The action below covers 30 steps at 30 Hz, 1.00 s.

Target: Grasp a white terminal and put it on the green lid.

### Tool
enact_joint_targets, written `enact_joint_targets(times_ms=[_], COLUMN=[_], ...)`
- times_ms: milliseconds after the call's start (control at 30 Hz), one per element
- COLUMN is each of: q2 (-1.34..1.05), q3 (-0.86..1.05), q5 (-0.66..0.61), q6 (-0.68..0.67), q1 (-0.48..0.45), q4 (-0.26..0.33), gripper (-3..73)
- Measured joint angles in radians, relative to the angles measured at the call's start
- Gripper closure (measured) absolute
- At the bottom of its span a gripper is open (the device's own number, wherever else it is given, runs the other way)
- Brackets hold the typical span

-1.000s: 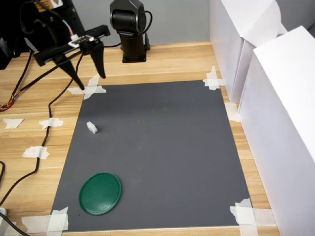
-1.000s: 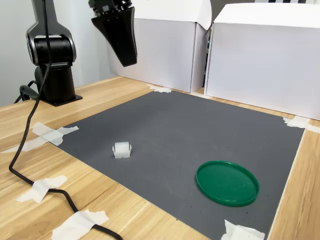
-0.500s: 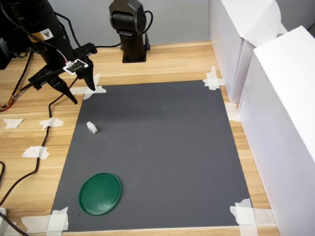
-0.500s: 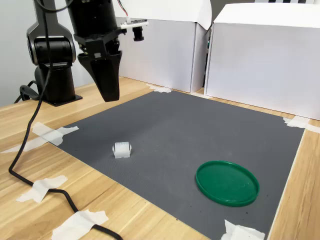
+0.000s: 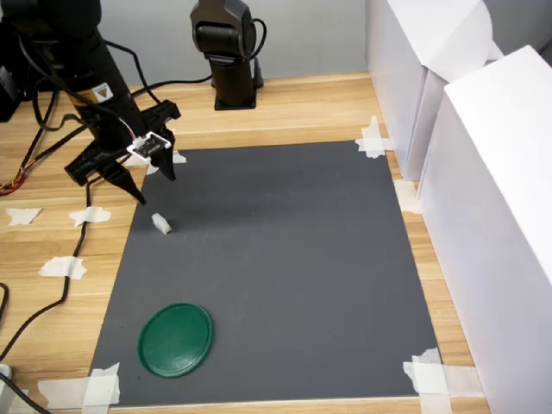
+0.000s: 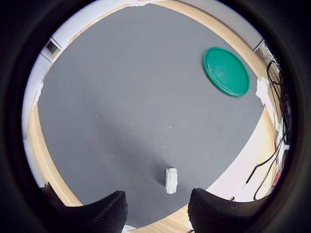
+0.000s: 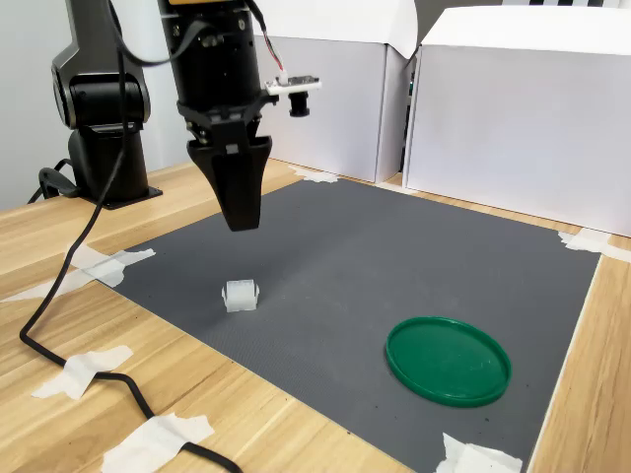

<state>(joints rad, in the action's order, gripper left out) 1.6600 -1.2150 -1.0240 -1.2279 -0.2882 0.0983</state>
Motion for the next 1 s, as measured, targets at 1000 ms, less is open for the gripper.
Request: enact_joint_targets(times_ms=[1000], q2=[0.085], q3=[0.147], q5=[0.302], q6=[-0.080], q1=[0.000], q4=[-0.026], gripper=[15.5])
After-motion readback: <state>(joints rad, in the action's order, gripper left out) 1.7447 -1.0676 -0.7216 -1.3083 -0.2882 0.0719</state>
